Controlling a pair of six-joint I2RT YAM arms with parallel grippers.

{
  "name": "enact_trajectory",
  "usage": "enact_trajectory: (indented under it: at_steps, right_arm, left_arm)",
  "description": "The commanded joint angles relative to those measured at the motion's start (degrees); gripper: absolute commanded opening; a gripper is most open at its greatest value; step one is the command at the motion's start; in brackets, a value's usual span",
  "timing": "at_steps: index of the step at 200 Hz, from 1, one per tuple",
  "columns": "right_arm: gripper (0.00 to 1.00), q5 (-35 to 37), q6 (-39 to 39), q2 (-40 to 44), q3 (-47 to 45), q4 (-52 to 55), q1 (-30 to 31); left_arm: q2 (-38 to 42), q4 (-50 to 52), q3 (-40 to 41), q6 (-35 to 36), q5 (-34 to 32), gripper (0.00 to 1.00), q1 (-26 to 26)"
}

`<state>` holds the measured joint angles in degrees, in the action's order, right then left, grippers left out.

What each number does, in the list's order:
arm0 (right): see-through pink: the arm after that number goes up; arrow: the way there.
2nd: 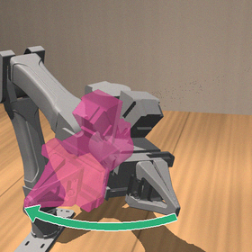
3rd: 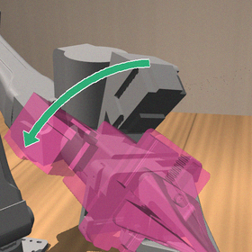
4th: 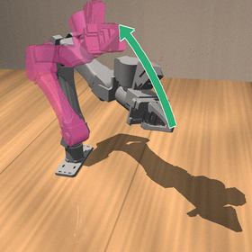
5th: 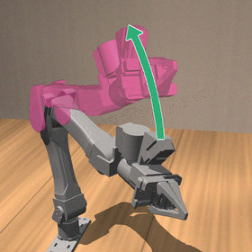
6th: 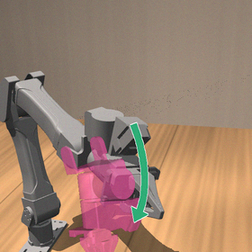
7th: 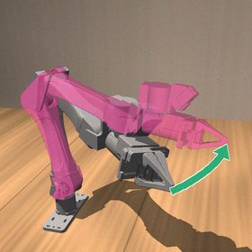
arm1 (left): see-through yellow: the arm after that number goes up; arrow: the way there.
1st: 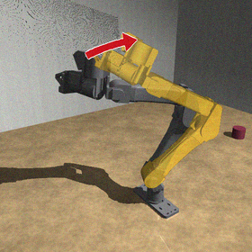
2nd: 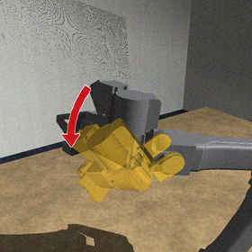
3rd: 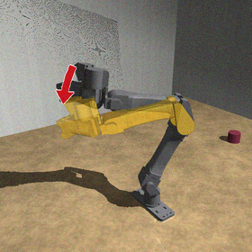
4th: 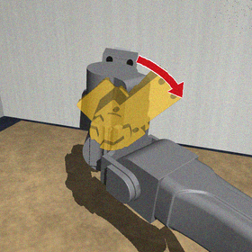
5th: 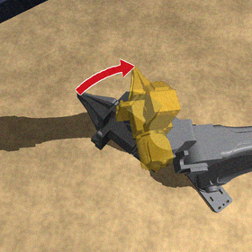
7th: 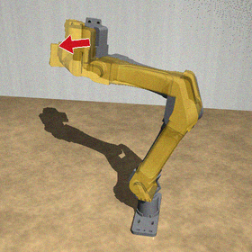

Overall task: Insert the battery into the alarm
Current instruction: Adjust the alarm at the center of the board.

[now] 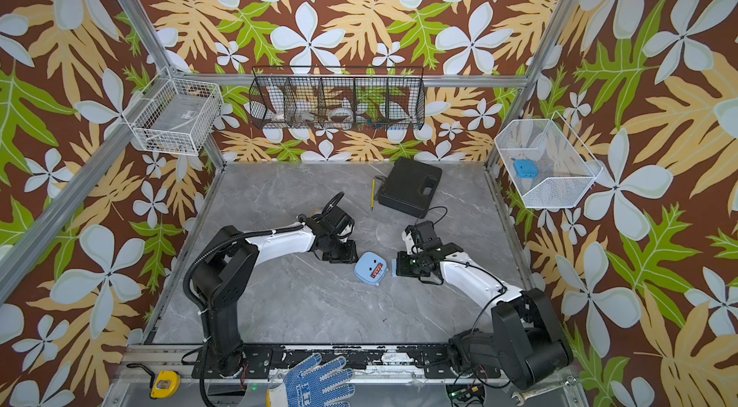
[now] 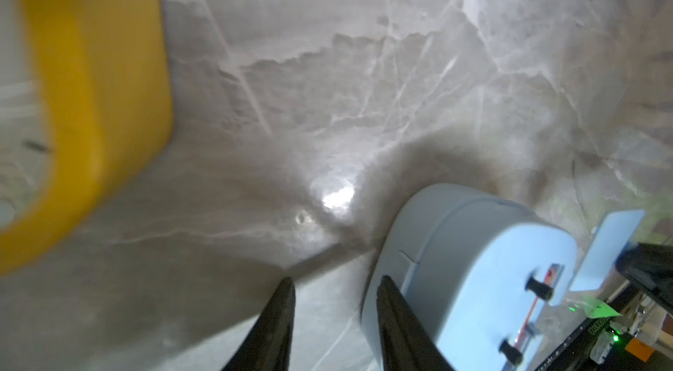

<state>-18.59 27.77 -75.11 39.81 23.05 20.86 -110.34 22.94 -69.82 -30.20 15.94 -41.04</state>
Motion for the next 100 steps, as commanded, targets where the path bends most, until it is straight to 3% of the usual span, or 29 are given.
enact_trajectory:
  at_steps: [1,56,100]
  right_arm:
    - [0.00,1.91,-0.75,0.79,0.95,1.61,-0.04]
    - [0.00,2.69,1.77,5.08,1.04,3.43,-0.78]
    - [0.00,-1.33,6.38,7.61,-2.13,1.48,-0.75]
  left_arm:
    - [-0.22,3.18,0.63,0.44,2.80,0.41,-1.00]
    - [1.76,0.60,4.57,-1.88,8.52,0.40,-1.78]
    - [3.95,-6.06,7.43,-5.31,13.94,0.40,-2.40]
